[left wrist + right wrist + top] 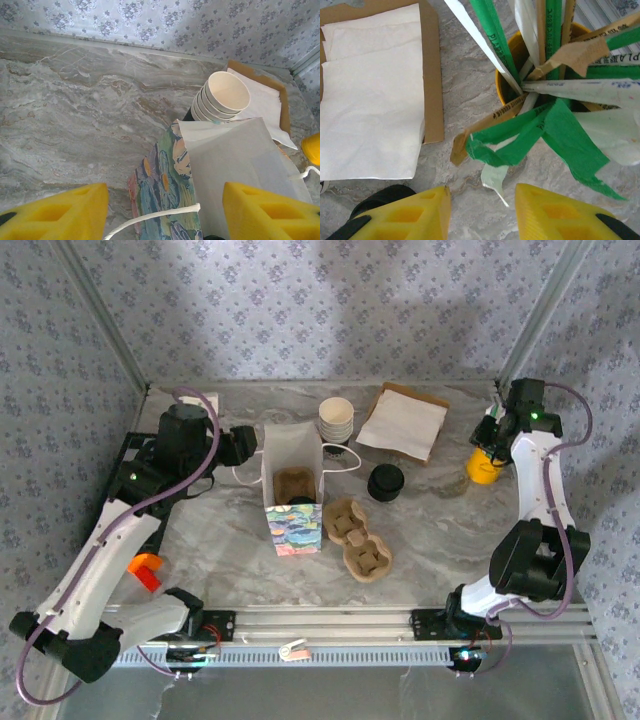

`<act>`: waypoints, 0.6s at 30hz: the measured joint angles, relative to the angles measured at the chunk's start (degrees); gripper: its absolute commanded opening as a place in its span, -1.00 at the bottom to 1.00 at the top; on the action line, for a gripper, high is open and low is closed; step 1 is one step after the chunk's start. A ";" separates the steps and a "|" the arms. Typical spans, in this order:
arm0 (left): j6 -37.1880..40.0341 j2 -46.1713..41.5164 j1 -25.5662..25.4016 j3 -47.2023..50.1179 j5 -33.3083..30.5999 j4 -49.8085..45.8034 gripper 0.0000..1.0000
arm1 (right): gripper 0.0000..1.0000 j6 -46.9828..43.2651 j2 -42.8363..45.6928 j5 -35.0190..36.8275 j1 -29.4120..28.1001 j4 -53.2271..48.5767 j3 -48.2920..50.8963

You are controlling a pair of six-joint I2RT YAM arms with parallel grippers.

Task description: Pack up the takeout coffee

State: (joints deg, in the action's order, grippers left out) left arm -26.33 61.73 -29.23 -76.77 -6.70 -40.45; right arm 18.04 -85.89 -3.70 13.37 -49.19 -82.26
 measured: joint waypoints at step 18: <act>0.00 0.31 0.00 -0.02 0.00 -0.02 0.27 | -0.69 -1.22 -0.04 -0.04 -1.53 1.42 0.17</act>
State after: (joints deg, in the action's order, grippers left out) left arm -26.33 62.04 -29.23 -76.79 -6.70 -40.47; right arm 16.82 -85.93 -3.75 11.84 -47.77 -82.08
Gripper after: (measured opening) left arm 0.630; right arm 0.180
